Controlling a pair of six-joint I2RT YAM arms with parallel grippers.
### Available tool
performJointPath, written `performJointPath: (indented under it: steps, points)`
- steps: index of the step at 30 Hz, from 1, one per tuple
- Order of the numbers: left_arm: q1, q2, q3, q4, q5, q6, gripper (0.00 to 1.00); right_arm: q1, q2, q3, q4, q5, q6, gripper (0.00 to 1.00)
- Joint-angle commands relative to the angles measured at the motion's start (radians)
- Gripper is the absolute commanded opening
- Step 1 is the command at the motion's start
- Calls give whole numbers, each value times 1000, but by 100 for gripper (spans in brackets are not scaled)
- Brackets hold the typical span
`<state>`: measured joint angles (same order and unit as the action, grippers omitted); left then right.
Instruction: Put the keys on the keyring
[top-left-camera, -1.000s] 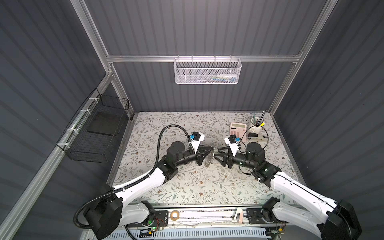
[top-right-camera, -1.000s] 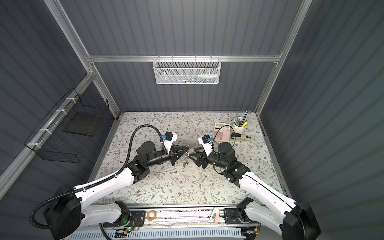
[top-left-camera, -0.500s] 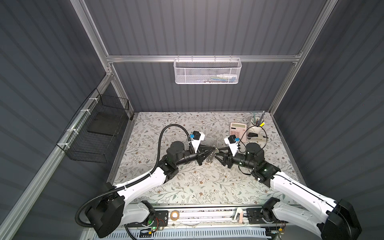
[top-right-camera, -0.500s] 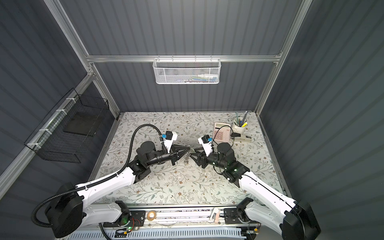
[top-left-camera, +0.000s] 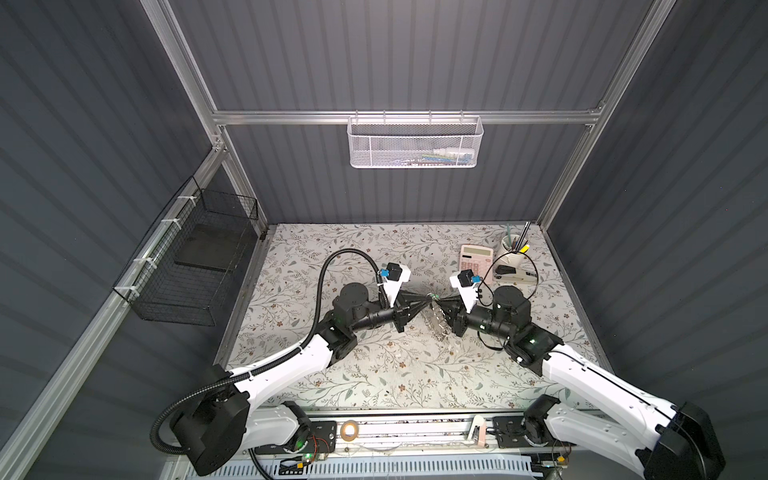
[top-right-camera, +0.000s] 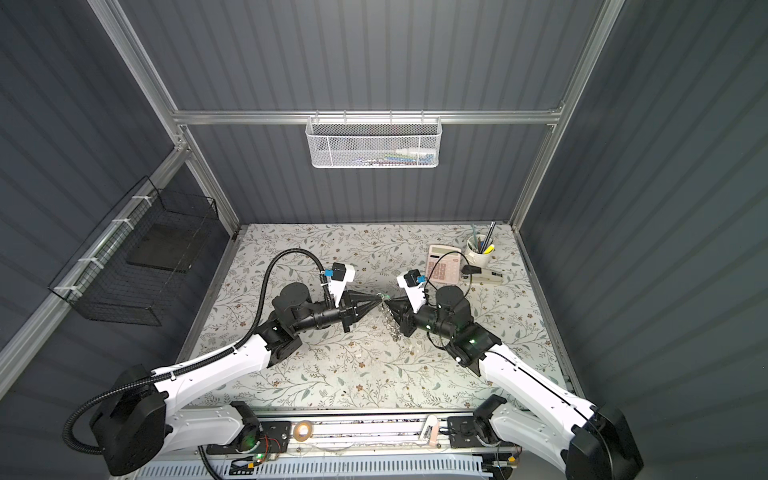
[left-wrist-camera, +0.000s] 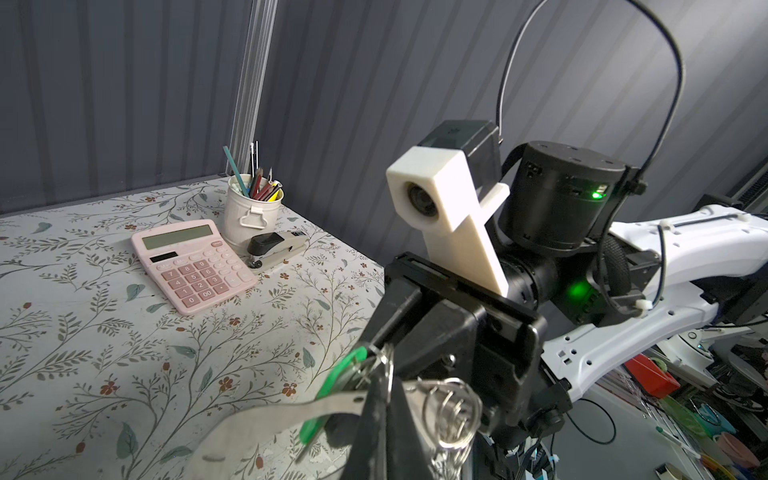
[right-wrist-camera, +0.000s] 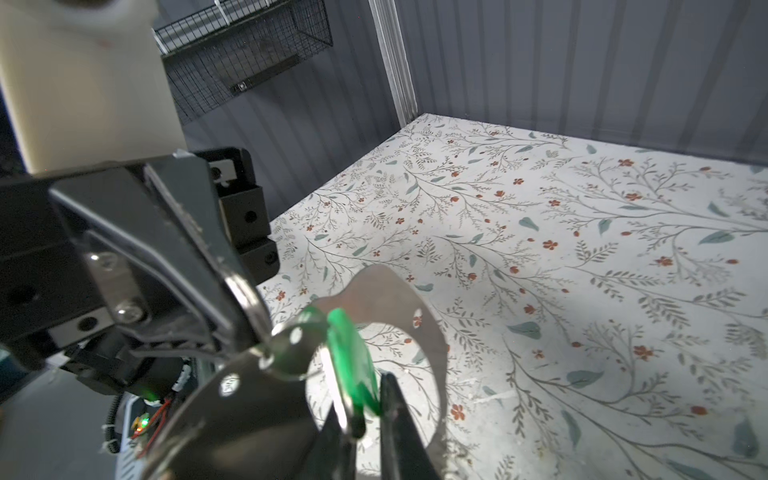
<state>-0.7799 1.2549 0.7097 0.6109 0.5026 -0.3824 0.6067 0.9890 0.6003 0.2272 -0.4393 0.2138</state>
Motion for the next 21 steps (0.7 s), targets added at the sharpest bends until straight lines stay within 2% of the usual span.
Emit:
performJointPath:
  steps: [1,7,21]
  points:
    - [-5,-28,-9,6,-2,0,0,3,-18,-13,29,-5,0,7]
    - [-5,-27,-6,-7,-12,8,0,3,-27,-14,25,10,-1,0]
    - [-5,-12,4,-57,-47,30,0,3,-68,-33,40,28,-4,0]
